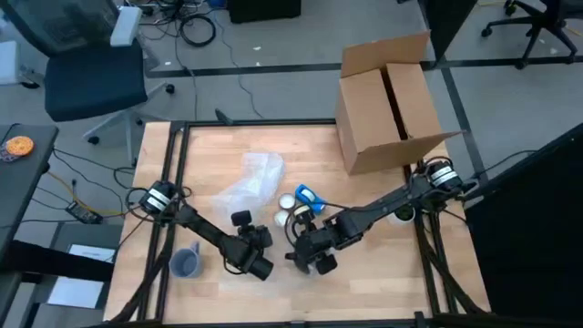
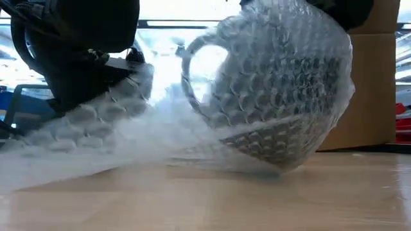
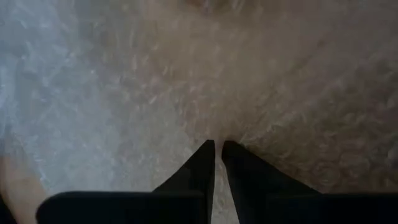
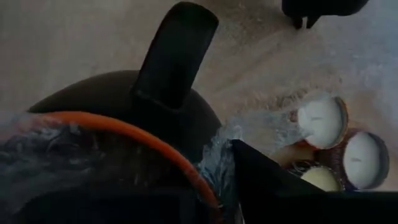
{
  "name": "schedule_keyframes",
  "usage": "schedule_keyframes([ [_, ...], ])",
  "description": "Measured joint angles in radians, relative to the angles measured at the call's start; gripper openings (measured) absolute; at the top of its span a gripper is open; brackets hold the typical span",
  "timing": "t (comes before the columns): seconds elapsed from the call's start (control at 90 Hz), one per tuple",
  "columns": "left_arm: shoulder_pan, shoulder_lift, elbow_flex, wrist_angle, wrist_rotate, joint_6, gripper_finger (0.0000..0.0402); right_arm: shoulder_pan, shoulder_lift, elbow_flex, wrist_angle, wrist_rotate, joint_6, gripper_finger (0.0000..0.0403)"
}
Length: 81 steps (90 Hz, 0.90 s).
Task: Wrap mug
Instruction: Wrap the black mug with the transparent bubble wrap
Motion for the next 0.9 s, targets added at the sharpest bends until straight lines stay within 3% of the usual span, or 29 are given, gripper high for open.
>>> schedule_keyframes([
  [0.156,0.0,0.0,0.0,-0.003,-0.001,0.0,0.0029,-0.012,0.0,0.0,0.0,-0.001,0.033,0.0049],
  [0.322,0.0,0.001,0.0,-0.005,-0.002,0.0,0.0029,-0.018,0.0,0.0,0.004,0.001,0.112,0.0082],
  [0.578,-0.001,0.004,0.013,-0.091,0.008,0.003,0.0029,-0.012,0.0,0.0,0.052,-0.014,0.109,0.0139],
  [0.9,-0.022,0.005,0.052,-0.131,-0.032,0.006,0.0029,-0.011,-0.023,0.0,0.062,-0.018,0.125,0.0169],
])
